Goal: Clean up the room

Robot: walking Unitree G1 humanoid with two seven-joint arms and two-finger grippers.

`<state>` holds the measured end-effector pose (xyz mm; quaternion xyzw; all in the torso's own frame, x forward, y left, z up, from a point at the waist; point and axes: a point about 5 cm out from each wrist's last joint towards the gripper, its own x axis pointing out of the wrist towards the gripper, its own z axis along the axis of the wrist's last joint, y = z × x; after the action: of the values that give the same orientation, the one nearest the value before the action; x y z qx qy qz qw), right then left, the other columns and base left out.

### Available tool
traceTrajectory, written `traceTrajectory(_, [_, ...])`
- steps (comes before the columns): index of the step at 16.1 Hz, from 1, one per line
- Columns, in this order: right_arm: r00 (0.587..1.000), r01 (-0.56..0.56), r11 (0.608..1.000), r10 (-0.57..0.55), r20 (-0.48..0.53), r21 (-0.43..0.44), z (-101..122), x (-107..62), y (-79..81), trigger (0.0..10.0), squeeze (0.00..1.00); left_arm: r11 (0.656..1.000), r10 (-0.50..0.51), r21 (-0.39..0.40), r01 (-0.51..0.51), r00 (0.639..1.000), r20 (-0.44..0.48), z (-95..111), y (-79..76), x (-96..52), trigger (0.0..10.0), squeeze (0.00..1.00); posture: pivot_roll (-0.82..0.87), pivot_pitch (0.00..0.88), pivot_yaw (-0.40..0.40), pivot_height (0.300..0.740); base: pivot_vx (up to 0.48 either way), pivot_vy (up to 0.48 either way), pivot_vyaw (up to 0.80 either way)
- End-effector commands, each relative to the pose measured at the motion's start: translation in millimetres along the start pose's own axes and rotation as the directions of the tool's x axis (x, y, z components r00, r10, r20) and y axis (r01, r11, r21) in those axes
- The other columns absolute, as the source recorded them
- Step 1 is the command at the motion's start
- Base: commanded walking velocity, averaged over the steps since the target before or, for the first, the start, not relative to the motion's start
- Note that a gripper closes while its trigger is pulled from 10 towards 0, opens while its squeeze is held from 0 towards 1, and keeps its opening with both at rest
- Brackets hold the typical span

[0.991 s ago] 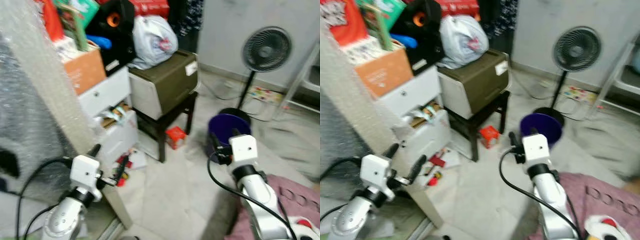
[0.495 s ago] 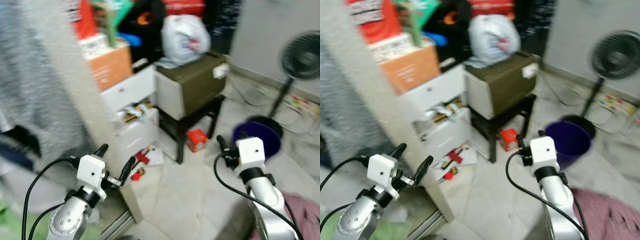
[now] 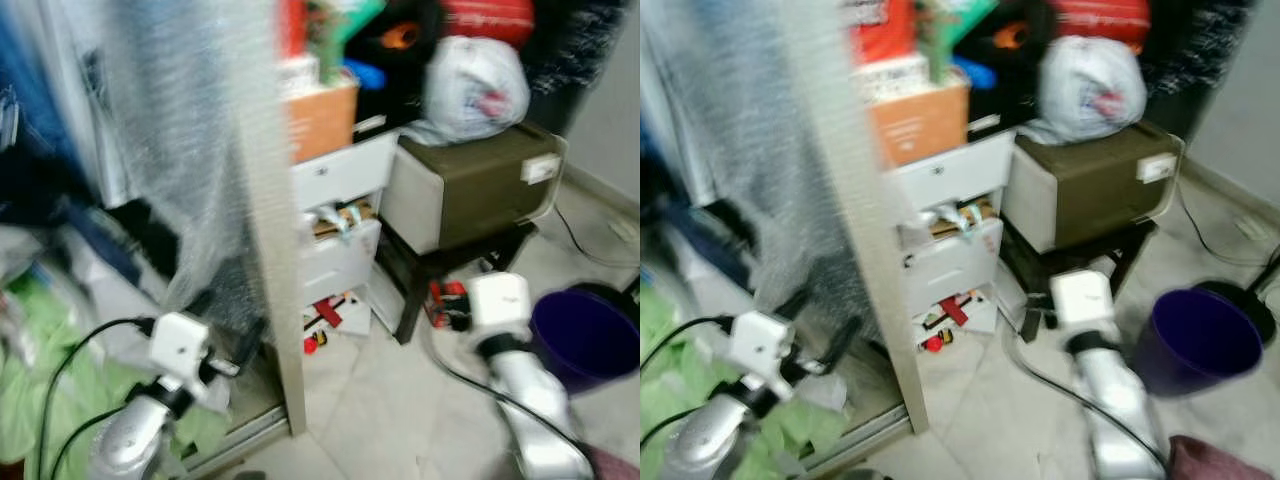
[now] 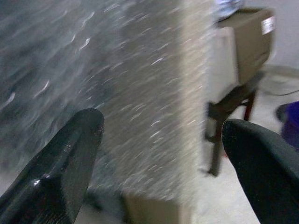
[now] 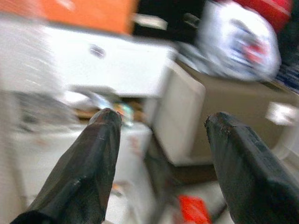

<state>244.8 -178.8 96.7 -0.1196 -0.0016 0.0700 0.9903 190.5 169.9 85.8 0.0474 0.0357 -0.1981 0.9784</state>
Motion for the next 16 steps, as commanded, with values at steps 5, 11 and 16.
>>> traceTrajectory(5, [1.000, 0.021, 1.000, -0.021, -0.006, -0.016, -1.7, 0.6, -8.6, 10.0, 0.00, 0.997, 0.080, -0.002, -0.080, 0.997, -0.004, -2.1, 9.3, 2.2, 10.0, 0.00, -0.05, 0.000, 0.010, 0.740, 0.000, 0.000, 0.68])
traceTrajectory(11, [0.999, 0.051, 0.999, -0.051, -0.010, -0.018, -4.2, 10.5, -16.2, 10.0, 0.00, 0.955, 0.297, 0.024, -0.296, 0.955, -0.014, -4.4, 48.5, 17.0, 10.0, 0.00, -0.05, 0.000, 0.005, 0.740, 0.000, 0.000, 0.70])
traceTrajectory(16, [0.995, 0.092, 0.995, -0.093, -0.020, -0.027, -9.7, 19.7, -25.7, 10.0, 0.00, 0.889, 0.457, -0.013, -0.458, 0.888, -0.047, -12.4, 74.5, 24.9, 10.0, 0.00, -0.06, 0.000, 0.006, 0.740, 0.000, 0.000, 0.64])
